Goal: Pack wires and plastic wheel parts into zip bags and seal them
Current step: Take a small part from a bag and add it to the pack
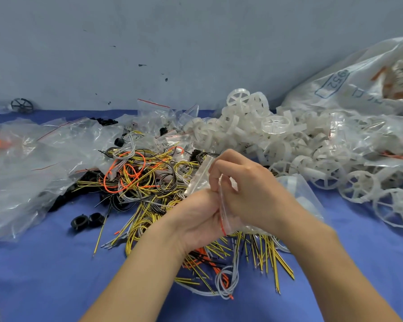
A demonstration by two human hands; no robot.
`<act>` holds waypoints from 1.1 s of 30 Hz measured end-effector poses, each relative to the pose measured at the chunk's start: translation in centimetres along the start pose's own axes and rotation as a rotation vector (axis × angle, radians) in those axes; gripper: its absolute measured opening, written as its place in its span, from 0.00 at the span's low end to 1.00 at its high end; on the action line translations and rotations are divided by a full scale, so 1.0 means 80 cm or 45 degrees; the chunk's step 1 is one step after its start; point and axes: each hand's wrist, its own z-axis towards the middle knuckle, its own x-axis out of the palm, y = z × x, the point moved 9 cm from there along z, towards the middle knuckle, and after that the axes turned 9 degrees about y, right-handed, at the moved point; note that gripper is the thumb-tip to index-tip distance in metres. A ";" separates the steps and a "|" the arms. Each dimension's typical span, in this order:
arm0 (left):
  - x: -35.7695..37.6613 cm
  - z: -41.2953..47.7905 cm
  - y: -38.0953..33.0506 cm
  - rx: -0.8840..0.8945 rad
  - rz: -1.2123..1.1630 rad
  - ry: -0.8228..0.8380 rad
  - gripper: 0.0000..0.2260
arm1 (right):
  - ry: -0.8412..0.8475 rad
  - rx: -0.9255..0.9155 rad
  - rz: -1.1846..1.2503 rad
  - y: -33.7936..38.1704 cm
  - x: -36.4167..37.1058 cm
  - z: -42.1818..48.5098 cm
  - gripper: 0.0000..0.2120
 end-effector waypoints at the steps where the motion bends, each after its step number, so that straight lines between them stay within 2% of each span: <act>1: 0.002 0.002 -0.002 0.014 -0.022 0.022 0.13 | -0.019 0.005 -0.008 0.000 -0.002 0.000 0.14; 4: 0.004 0.010 -0.004 0.020 -0.063 0.071 0.10 | -0.037 0.012 0.005 0.001 -0.005 0.001 0.14; 8: -0.002 0.017 -0.003 -0.037 0.118 0.086 0.09 | -0.011 -0.003 0.034 0.006 -0.003 0.003 0.15; 10: -0.013 0.015 0.003 -0.105 0.150 0.020 0.09 | 0.008 -0.013 0.024 0.011 0.000 0.004 0.15; 12: -0.031 0.013 0.007 -0.144 0.257 -0.139 0.11 | 0.022 -0.022 -0.009 0.016 0.006 0.003 0.13; 14: -0.052 0.005 0.001 -0.172 0.632 -0.369 0.17 | 0.032 -0.023 -0.051 0.018 0.010 0.003 0.12; 17: -0.052 -0.005 -0.019 -0.288 1.409 -0.507 0.24 | 0.018 -0.050 -0.093 0.019 0.013 0.002 0.12; 19: -0.045 -0.008 -0.019 -0.284 1.565 -0.523 0.26 | -0.007 -0.051 -0.099 0.016 0.011 0.001 0.11; 21: -0.049 -0.010 -0.010 -0.284 1.333 -0.542 0.20 | -0.048 -0.034 -0.088 0.011 0.004 -0.001 0.11; 23: -0.037 -0.002 -0.016 -0.214 1.223 -0.453 0.12 | -0.100 -0.030 -0.062 0.005 -0.006 -0.003 0.11; 26: -0.017 -0.003 -0.003 -0.295 0.846 -0.158 0.06 | -0.175 -0.042 0.026 -0.004 -0.021 -0.009 0.12; 28: -0.011 -0.013 -0.012 -0.289 0.700 -0.156 0.10 | -0.195 -0.041 0.087 -0.010 -0.026 -0.011 0.12; 33: -0.022 -0.043 -0.045 -0.152 0.698 -0.334 0.20 | -0.252 -0.046 0.188 -0.019 -0.035 -0.013 0.13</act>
